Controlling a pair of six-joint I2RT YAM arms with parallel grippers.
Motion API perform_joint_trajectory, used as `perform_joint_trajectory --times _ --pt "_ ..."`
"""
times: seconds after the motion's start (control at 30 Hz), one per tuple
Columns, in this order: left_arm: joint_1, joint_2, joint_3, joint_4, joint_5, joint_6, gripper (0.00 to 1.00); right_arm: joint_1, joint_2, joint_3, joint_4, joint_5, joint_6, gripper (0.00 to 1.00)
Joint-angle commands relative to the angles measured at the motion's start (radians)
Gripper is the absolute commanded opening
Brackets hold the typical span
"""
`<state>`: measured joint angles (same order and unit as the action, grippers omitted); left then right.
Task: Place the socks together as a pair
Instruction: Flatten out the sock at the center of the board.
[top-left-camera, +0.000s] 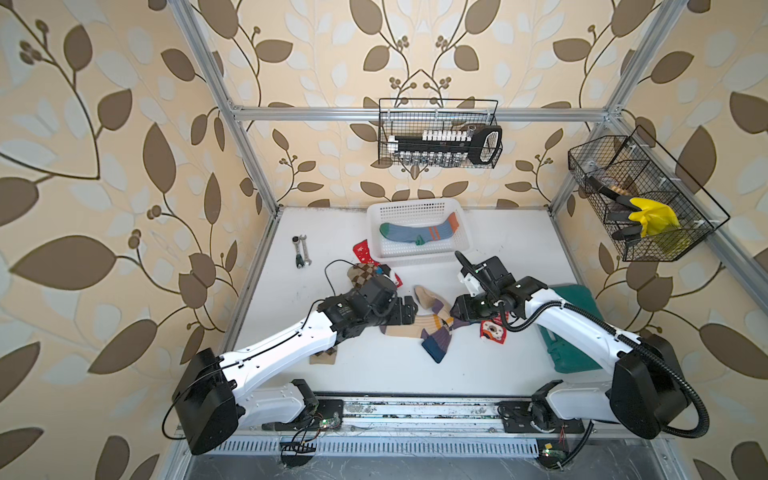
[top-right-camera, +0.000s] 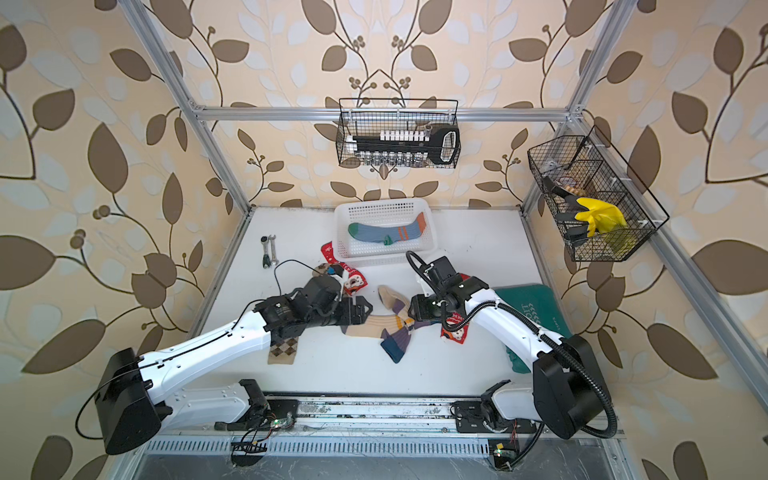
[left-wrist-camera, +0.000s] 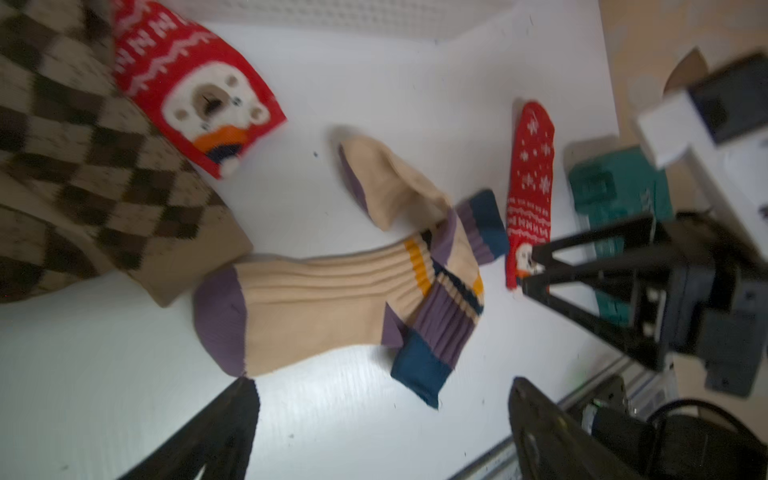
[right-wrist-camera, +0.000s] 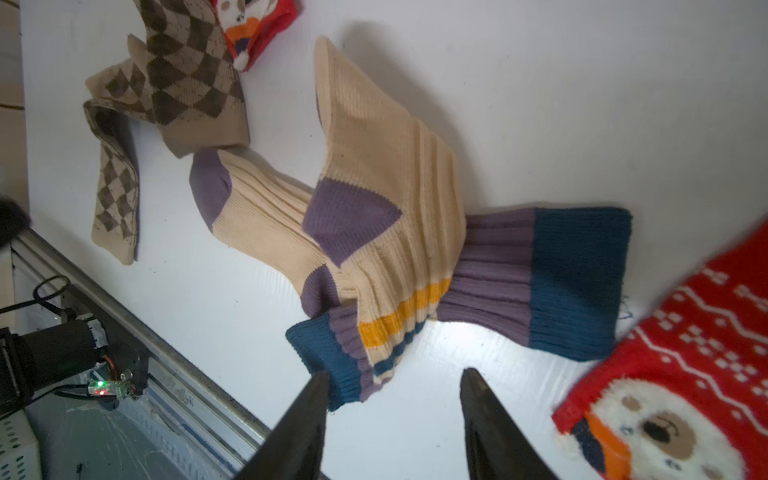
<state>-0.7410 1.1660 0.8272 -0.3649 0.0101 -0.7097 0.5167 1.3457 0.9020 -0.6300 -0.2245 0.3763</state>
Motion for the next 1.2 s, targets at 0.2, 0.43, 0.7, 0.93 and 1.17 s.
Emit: perform_joint_trajectory --times 0.2,0.43,0.7,0.93,1.17 --pt "0.050 0.056 -0.212 0.234 0.166 -0.101 0.91 0.185 0.020 -0.009 -0.079 0.246 0.092 0.63" --pt "0.048 0.131 -0.275 0.314 0.203 -0.113 0.87 0.187 0.172 0.193 -0.135 0.356 0.005 0.70" --pt "0.069 0.267 -0.244 0.376 0.188 -0.092 0.79 0.187 0.347 0.360 -0.125 0.307 -0.031 0.75" --pt "0.111 0.371 -0.202 0.405 0.223 -0.070 0.78 0.187 0.458 0.379 -0.125 0.353 -0.043 0.62" --pt "0.128 0.236 -0.252 0.345 0.188 -0.065 0.79 0.187 0.374 0.383 -0.121 0.368 -0.073 0.14"
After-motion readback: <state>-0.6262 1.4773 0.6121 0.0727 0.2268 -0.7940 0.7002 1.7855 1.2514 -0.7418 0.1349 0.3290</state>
